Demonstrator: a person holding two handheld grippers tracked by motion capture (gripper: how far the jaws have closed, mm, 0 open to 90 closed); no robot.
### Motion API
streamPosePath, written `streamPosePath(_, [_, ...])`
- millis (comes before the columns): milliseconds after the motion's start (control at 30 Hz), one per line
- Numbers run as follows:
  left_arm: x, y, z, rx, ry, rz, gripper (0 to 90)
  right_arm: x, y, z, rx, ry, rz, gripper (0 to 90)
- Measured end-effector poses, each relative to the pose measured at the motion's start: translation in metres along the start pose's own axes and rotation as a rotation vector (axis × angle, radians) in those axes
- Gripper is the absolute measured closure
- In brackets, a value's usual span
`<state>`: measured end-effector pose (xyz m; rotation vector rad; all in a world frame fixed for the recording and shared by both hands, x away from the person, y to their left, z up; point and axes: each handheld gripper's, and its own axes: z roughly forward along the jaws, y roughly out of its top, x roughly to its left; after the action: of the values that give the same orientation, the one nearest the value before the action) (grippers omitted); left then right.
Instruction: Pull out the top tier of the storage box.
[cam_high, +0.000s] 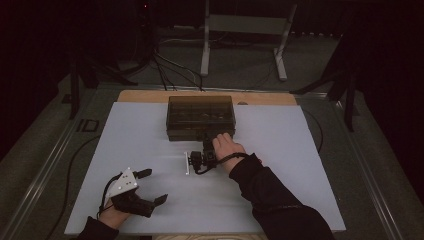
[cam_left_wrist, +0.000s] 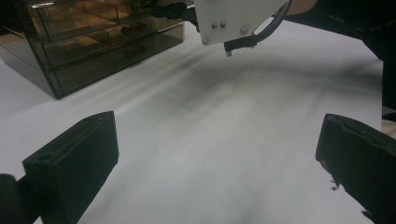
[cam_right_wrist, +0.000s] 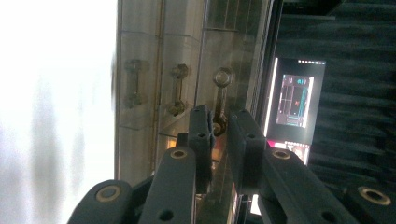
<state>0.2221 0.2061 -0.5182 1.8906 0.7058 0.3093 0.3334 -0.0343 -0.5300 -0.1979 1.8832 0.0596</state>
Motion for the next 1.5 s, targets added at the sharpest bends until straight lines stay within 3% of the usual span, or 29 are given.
streamPosePath(133, [0.000,0.000,0.000,-0.001,0.000,0.000,0.0,-0.003,-0.001,0.000,-0.010,0.025,0.033,79.3])
streamPosePath(167, [0.000,0.000,0.000,-0.001,0.000,0.000,0.0,-0.007,-0.003,-0.002,-0.034,0.065,0.077,76.5])
streamPosePath(233, [0.000,0.000,0.000,0.000,0.001,0.001,0.0,-0.009,-0.003,-0.002,-0.041,0.069,0.082,75.1])
streamPosePath(333, [0.000,0.000,0.000,0.000,0.001,0.001,0.0,-0.016,-0.006,-0.006,-0.081,0.121,0.130,70.2])
streamPosePath(433, [0.000,0.000,0.000,0.000,0.001,0.000,0.0,-0.020,-0.008,-0.007,-0.087,0.139,0.156,67.4])
streamPosePath(533, [0.000,0.000,0.000,0.000,0.001,0.000,0.0,-0.029,-0.015,-0.008,-0.132,0.209,0.204,55.3])
streamPosePath(633, [0.000,0.000,0.000,0.002,0.001,0.003,0.0,-0.031,-0.017,-0.008,-0.139,0.225,0.217,49.8])
streamPosePath(733, [0.000,0.000,0.000,0.002,0.002,0.003,0.0,-0.034,-0.021,-0.009,-0.176,0.297,0.243,35.5])
streamPosePath(833, [0.000,0.000,0.000,0.001,0.002,0.001,0.0,-0.035,-0.022,-0.009,-0.183,0.319,0.245,31.1])
streamPosePath(867, [0.000,0.000,0.000,-0.001,0.000,0.000,0.0,-0.037,-0.025,-0.009,-0.198,0.350,0.275,20.4])
streamPosePath(1033, [0.000,0.000,0.000,0.000,0.000,-0.001,0.0,-0.045,-0.031,-0.009,-0.229,0.460,0.346,2.7])
streamPosePath(1100, [0.000,0.000,0.000,0.000,0.000,0.000,0.0,-0.048,-0.035,-0.009,-0.242,0.502,0.370,2.2])
streamPosePath(1200, [0.000,0.000,0.000,0.000,-0.001,0.000,0.0,-0.052,-0.042,-0.009,-0.264,0.529,0.398,0.1])
streamPosePath(1333, [0.000,0.000,0.000,0.001,-0.002,0.000,0.0,-0.056,-0.052,-0.008,-0.299,0.534,0.426,0.1])
streamPosePath(1500, [0.000,0.000,0.000,0.000,-0.004,-0.002,0.0,-0.064,-0.066,-0.005,-0.343,0.610,0.469,1.5])
